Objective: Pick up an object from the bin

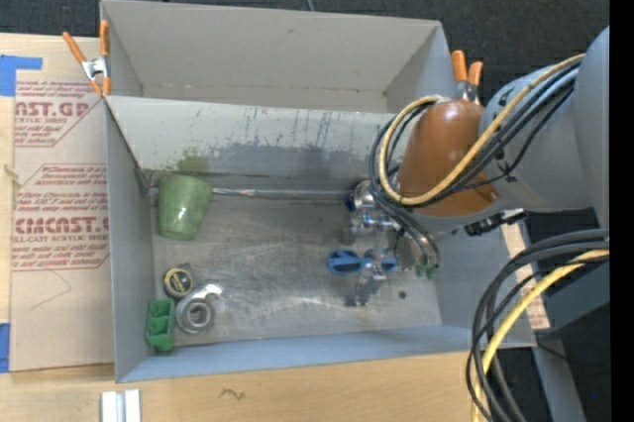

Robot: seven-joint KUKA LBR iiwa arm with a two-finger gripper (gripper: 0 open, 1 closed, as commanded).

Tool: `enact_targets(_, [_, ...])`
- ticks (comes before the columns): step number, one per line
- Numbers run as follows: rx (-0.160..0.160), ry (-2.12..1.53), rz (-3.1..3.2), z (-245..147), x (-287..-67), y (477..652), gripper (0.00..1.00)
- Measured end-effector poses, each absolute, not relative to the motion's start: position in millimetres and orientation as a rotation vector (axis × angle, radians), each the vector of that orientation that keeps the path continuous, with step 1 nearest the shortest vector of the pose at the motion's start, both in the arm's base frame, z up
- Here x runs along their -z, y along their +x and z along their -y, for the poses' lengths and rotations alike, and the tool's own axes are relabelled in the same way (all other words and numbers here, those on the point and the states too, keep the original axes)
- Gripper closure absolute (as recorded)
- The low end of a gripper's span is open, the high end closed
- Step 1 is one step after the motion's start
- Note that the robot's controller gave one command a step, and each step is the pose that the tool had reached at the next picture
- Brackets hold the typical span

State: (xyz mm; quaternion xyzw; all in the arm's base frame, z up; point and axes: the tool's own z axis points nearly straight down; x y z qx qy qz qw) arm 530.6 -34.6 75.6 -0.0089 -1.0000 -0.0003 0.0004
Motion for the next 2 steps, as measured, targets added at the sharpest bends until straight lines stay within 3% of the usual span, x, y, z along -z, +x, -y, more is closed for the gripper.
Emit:
enact_targets(1, [0.0, -0.029, 3.142, 34.9, -77.3, 531.2, 1.0])
enact_targets(2, [-0.001, 0.144, 3.149, 23.3, -239.5, 533.5, 1.0])
